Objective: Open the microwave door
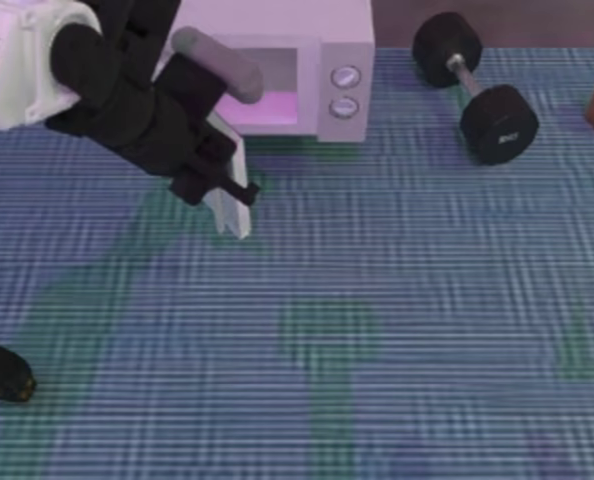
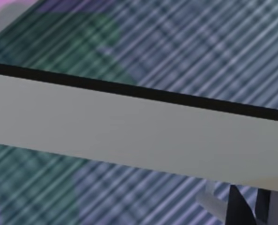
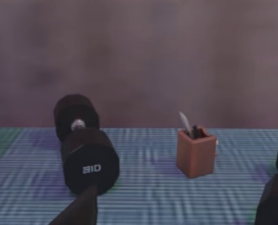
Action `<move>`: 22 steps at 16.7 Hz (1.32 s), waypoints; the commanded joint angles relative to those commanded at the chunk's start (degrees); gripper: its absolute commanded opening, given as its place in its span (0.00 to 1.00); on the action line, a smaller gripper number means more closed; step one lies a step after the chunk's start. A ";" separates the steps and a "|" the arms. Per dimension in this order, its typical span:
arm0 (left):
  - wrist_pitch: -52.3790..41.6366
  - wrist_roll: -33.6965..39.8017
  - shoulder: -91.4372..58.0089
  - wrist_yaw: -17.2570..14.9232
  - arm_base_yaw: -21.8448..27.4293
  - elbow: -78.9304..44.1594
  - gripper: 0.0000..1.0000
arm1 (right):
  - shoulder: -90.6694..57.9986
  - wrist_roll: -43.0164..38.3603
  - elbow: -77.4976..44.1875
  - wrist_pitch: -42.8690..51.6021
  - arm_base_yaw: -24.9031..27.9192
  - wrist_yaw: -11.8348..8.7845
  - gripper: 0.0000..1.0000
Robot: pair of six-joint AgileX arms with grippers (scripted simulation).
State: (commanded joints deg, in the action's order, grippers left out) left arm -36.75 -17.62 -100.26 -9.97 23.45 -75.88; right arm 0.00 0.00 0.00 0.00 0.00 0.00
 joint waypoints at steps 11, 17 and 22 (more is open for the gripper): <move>0.00 0.00 0.00 0.00 0.00 0.00 0.00 | 0.00 0.00 0.00 0.00 0.00 0.00 1.00; -0.16 -0.72 0.02 -0.69 -0.09 0.26 0.00 | 0.00 0.00 0.00 0.00 0.00 0.00 1.00; -1.84 -7.72 1.23 -4.00 -3.04 1.60 0.00 | 0.00 0.00 0.00 0.00 0.00 0.00 1.00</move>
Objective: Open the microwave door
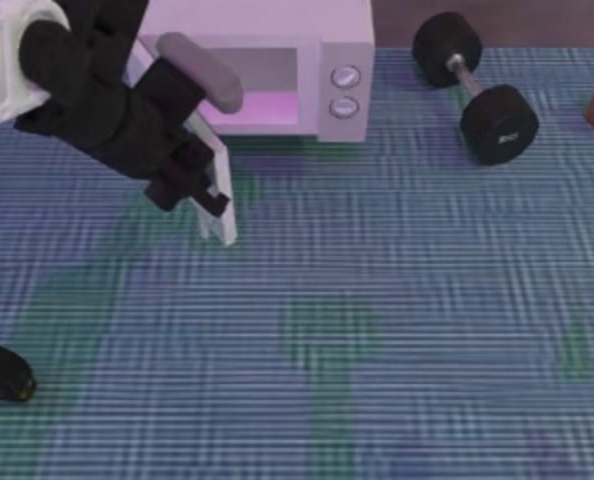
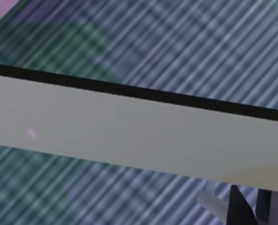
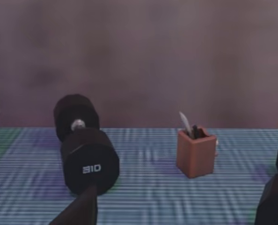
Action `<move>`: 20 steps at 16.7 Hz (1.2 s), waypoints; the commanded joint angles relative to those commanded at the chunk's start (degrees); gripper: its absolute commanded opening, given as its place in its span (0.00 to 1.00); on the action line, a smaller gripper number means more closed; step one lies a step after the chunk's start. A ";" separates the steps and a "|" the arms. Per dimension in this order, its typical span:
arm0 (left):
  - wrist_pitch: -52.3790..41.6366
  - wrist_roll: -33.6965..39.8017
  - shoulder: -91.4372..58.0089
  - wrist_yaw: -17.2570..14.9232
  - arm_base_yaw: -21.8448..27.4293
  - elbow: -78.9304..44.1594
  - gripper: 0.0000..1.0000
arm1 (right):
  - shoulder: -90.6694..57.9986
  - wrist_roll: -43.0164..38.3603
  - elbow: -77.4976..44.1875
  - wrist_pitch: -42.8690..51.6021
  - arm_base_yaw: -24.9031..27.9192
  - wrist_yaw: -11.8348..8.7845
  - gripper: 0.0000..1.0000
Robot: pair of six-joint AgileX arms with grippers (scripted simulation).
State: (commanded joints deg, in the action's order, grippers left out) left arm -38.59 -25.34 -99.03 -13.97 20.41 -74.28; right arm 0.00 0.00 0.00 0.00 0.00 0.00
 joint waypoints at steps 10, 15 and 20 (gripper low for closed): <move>-0.49 -2.90 0.75 -1.47 -1.19 0.43 0.00 | 0.00 0.00 0.00 0.00 0.00 0.00 1.00; -0.49 -2.90 0.75 -1.47 -1.19 0.43 0.00 | 0.00 0.00 0.00 0.00 0.00 0.00 1.00; -0.49 -2.90 0.75 -1.47 -1.19 0.43 0.00 | 0.00 0.00 0.00 0.00 0.00 0.00 1.00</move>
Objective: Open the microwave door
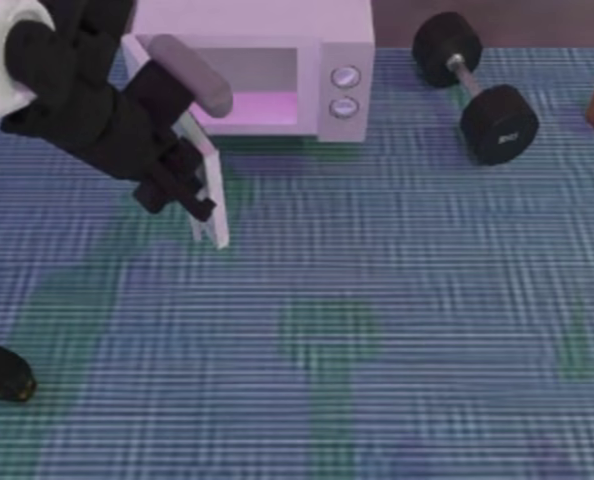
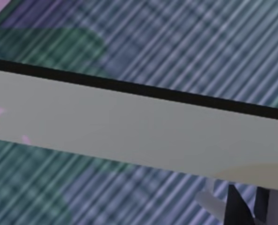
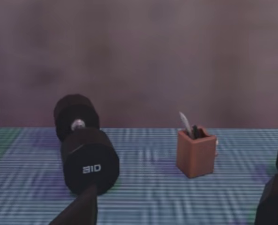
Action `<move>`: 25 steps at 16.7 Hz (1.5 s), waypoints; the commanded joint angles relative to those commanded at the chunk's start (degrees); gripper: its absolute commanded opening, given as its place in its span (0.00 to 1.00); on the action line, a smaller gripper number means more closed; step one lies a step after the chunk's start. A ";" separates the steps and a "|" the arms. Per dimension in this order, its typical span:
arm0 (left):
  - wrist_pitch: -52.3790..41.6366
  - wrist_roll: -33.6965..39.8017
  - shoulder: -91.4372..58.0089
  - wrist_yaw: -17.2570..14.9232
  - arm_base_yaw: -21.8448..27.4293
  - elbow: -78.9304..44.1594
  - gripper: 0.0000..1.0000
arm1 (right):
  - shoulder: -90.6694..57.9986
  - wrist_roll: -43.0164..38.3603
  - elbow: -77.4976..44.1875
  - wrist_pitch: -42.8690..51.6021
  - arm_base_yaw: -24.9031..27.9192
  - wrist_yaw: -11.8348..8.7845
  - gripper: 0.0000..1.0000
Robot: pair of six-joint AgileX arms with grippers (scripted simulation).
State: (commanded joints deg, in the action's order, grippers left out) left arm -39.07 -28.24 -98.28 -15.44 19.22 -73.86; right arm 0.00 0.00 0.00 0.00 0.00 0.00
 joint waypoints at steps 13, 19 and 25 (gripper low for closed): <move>-1.57 -4.62 0.03 -1.88 -1.74 0.01 0.00 | 0.00 0.00 0.00 0.00 0.00 0.00 1.00; -4.12 -12.03 0.51 -5.29 -4.82 0.16 0.00 | 0.00 0.00 0.00 0.00 0.00 0.00 1.00; -4.14 -12.08 0.51 -5.31 -4.84 0.16 0.00 | 0.00 0.00 0.00 0.00 0.00 0.00 1.00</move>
State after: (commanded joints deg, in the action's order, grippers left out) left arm -43.21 -40.32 -97.76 -20.74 14.38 -73.70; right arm 0.00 0.00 0.00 0.00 0.00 0.00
